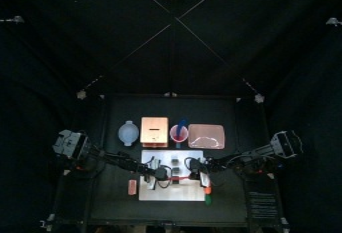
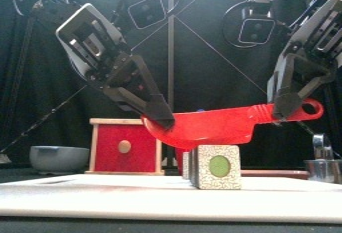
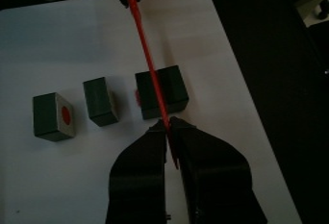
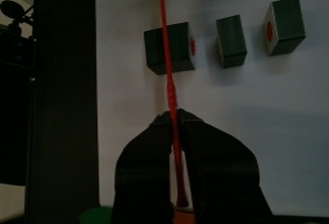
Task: Place sushi on board then cut the sushi with the knife then place the pieces on the plate
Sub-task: Cut the sushi into 4 pieces
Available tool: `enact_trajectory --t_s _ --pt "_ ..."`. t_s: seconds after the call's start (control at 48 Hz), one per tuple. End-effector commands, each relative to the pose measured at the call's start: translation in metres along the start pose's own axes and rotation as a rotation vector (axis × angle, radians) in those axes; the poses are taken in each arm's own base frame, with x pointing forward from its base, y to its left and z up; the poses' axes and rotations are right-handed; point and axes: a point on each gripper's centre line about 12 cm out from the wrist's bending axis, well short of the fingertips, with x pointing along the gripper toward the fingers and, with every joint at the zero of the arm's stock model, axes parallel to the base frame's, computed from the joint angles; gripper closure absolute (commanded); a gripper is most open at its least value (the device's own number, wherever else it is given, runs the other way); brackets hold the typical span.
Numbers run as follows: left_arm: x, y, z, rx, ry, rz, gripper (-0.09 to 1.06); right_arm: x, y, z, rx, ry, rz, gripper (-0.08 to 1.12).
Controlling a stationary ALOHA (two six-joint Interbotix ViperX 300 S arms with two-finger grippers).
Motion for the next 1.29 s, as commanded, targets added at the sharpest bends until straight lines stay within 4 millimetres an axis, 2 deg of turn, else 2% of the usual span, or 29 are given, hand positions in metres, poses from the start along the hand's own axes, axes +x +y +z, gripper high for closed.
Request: enact_trajectory --t_s 0.021,0.312,0.896,1.104,1.292 --pt "-0.002 -0.003 0.007 0.009 -0.023 -0.007 0.54 -0.002 0.0 0.004 0.017 -0.018 0.001 0.7" --pt "0.003 -0.003 0.004 0.004 -0.012 -0.005 0.54 0.005 0.001 -0.002 0.018 0.01 -0.002 0.7" --pt "0.016 -0.014 -0.009 -0.027 0.029 -0.021 0.54 0.03 0.009 -0.017 0.019 0.092 -0.006 0.7" --pt "0.016 -0.014 -0.009 -0.032 0.029 -0.02 0.54 0.033 0.012 -0.019 0.019 0.101 -0.003 0.7" --pt "0.014 -0.023 -0.008 -0.031 0.027 -0.037 0.54 0.033 0.022 -0.02 0.023 0.103 0.018 0.7"
